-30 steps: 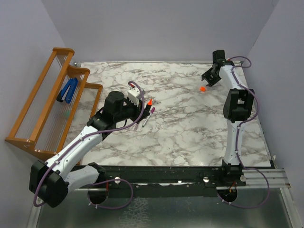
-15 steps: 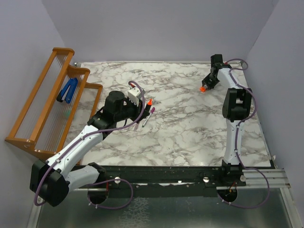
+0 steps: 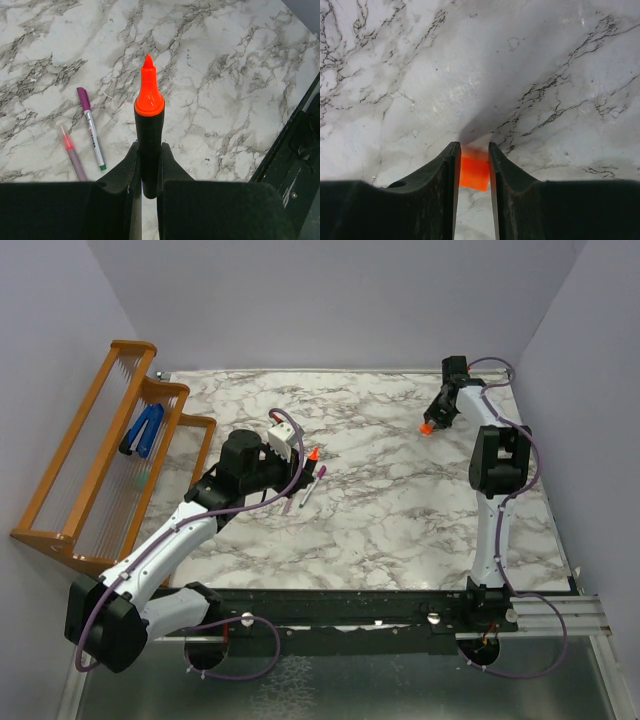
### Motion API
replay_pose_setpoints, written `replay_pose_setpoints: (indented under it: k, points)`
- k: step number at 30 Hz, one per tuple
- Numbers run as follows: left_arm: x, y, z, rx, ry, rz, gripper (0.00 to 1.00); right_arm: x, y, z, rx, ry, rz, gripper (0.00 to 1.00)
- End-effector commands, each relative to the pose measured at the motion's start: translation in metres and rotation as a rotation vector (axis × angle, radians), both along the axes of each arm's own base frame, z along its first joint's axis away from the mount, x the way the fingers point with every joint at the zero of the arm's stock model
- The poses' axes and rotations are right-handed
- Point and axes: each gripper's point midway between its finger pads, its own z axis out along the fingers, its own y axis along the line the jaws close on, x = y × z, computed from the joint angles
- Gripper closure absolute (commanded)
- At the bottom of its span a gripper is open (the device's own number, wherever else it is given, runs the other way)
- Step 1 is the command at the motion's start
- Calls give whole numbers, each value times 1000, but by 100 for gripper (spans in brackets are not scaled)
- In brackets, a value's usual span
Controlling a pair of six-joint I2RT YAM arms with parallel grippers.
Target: Insert the pens into the pen caps
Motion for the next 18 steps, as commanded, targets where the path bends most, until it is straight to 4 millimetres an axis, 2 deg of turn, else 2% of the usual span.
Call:
replay_pose_setpoints:
  k: [1,7,18]
  points:
    - [2,-3,7,-26,-7,-14,100,-35,11,-26,-4,137,127,66]
    - [4,-2,4,-21,0,-6,100,-42,27,-23,3,148,247,73]
    - [9,0,-2,-5,13,11,100,-78,71,-20,46,202,448,74]
